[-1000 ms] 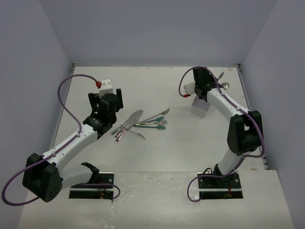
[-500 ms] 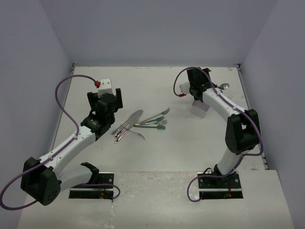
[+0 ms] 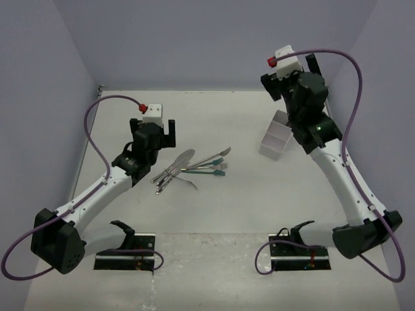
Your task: Sort the eating utensils into containers
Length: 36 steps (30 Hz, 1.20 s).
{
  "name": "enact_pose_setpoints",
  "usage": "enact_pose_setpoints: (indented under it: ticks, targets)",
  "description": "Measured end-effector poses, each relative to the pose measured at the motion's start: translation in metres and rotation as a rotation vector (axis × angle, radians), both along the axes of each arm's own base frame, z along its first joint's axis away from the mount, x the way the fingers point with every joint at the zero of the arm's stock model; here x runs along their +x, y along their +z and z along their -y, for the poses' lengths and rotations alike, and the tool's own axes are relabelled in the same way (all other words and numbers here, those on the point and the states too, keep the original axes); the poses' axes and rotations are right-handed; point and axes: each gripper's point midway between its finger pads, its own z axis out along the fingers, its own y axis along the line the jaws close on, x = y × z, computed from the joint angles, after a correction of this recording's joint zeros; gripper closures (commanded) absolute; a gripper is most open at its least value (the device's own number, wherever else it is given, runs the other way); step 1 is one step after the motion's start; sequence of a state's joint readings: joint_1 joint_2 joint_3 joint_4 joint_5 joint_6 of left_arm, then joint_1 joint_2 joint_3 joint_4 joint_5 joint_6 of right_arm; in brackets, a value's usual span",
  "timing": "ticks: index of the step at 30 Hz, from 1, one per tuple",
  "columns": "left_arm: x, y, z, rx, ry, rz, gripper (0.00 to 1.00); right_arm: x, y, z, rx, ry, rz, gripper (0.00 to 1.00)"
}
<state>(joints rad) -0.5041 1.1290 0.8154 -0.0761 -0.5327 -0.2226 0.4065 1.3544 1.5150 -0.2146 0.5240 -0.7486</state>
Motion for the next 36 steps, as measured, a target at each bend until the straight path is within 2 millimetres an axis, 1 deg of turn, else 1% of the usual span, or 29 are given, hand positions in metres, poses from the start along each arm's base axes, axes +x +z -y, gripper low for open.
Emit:
enact_pose_setpoints:
  ticks: [1,2,4,5,7,9,12,13,14,15,16,18,20,22,24,26,28,30,32,36]
  targets:
    - [0.003,0.0,0.005,0.003,-0.025,-0.006,0.0,-0.004,0.004,-0.007,0.143,0.046,0.04,0.01]
    - [0.006,0.001,0.012,0.009,-0.058,-0.013,0.0,-0.008,0.004,-0.017,0.256,0.104,0.054,0.01]
    - [0.011,-0.002,0.027,0.023,-0.142,-0.032,0.0,-0.015,-0.005,-0.038,0.432,0.213,0.032,0.01]
    - [0.013,-0.005,0.035,0.032,-0.188,-0.044,0.0,-0.018,-0.012,-0.057,0.534,0.288,-0.001,0.01]
    - [0.016,-0.015,0.051,0.053,-0.287,-0.079,0.0,-0.02,-0.033,-0.079,0.64,0.358,-0.072,0.01]
    - [0.018,-0.028,0.068,0.083,-0.396,-0.118,0.0,-0.026,-0.066,-0.101,0.745,0.418,-0.174,0.01]
    - [0.016,-0.052,0.09,0.134,-0.554,-0.174,0.0,-0.037,-0.119,-0.118,0.878,0.432,-0.295,0.01]
    - [0.015,-0.058,0.096,0.152,-0.597,-0.188,0.0,-0.043,-0.136,-0.119,0.923,0.418,-0.326,0.01]
    - [0.014,-0.064,0.103,0.169,-0.642,-0.199,0.0,-0.049,-0.149,-0.119,0.959,0.403,-0.348,0.01]
    - [0.014,-0.069,0.108,0.186,-0.67,-0.209,0.0,-0.055,-0.16,-0.117,0.993,0.382,-0.364,0.01]
    - [0.015,-0.071,0.115,0.201,-0.693,-0.213,0.0,-0.06,-0.165,-0.115,1.017,0.363,-0.369,0.01]
    - [0.018,-0.075,0.133,0.236,-0.742,-0.215,0.0,-0.066,-0.162,-0.109,1.049,0.336,-0.346,0.01]
    - [0.019,-0.083,0.153,0.28,-0.788,-0.218,0.0,-0.068,-0.146,-0.102,1.077,0.321,-0.287,0.01]
    - [0.016,-0.098,0.17,0.321,-0.83,-0.241,0.0,-0.07,-0.135,-0.095,1.119,0.299,-0.244,0.01]
    - [0.009,-0.117,0.182,0.349,-0.869,-0.276,0.01,-0.07,-0.131,-0.09,1.162,0.274,-0.224,0.01]
    - [0.005,-0.134,0.185,0.368,-0.883,-0.314,0.04,-0.069,-0.135,-0.084,1.196,0.236,-0.219,0.01]
    - [0.006,-0.146,0.181,0.384,-0.874,-0.339,0.08,-0.071,-0.146,-0.08,1.219,0.204,-0.231,0.01]
    - [0.007,-0.151,0.179,0.396,-0.871,-0.349,0.09,-0.076,-0.157,-0.078,1.238,0.178,-0.247,0.01]
    - [0.01,-0.153,0.177,0.404,-0.866,-0.35,0.09,-0.08,-0.162,-0.076,1.25,0.164,-0.252,0.01]
    - [0.015,-0.161,0.176,0.405,-0.858,-0.364,0.15,-0.085,-0.162,-0.074,1.26,0.163,-0.248,0.01]
